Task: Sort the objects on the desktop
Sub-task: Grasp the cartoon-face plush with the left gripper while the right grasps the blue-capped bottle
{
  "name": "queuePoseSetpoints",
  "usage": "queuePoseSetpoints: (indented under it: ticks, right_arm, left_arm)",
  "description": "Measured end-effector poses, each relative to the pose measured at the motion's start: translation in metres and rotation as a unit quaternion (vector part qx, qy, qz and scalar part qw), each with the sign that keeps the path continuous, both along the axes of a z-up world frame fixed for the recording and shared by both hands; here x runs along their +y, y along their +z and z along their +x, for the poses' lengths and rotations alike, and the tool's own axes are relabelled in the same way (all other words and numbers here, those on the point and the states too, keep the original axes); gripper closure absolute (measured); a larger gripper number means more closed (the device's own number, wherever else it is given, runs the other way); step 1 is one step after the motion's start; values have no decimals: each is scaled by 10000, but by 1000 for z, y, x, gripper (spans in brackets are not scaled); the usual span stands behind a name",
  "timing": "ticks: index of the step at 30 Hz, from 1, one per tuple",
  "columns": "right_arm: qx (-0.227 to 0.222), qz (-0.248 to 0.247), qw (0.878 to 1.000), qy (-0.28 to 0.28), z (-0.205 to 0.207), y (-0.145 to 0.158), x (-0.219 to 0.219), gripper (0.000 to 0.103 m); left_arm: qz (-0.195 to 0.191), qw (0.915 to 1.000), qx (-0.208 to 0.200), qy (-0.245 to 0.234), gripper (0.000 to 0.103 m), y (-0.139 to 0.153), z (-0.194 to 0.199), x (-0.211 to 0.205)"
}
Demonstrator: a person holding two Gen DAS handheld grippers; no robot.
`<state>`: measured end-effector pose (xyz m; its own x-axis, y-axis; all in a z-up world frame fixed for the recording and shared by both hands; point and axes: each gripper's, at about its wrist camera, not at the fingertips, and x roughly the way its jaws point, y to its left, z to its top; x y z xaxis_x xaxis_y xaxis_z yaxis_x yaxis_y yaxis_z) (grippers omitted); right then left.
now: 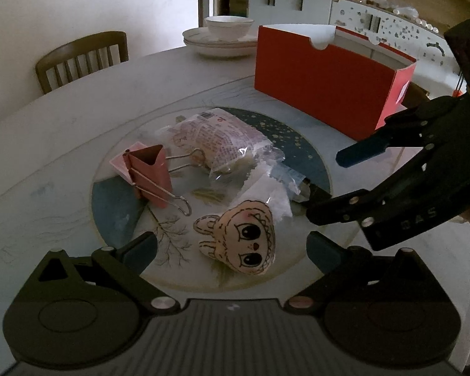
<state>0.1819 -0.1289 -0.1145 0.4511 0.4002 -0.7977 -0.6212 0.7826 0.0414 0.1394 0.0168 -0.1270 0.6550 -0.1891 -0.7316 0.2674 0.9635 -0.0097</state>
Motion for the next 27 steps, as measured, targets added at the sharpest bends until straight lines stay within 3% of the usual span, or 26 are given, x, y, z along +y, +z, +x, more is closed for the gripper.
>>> queuePoseSetpoints:
  ticks: [4,6,11,17,21,27]
  right_arm:
    - [-2,-55,10000,51,4,-4,4,32]
    - [-5,-95,9999,93,6,-6,7,37]
    - [-60,-82,9998,144,9,-8,11,45]
    - [-87,-38,9997,225,12,-8,18,51]
    - [-107,-25,9996,260,12,-7,23,58]
    - [-159,-43,9991,398,6,-6,28,76]
  left_arm:
    - [-7,10000,10,-5,4,-1,1,0]
    - [-26,10000,43,-11,15,-2,1,0]
    - [-22,9998,169,54,29,-5,5,2]
    - [-124,9997,201,55,41,-3,6,3]
    - [9,9999,168,15,51,-2,2,0]
    - [-30,9997,227,68,52,0,0,-2]
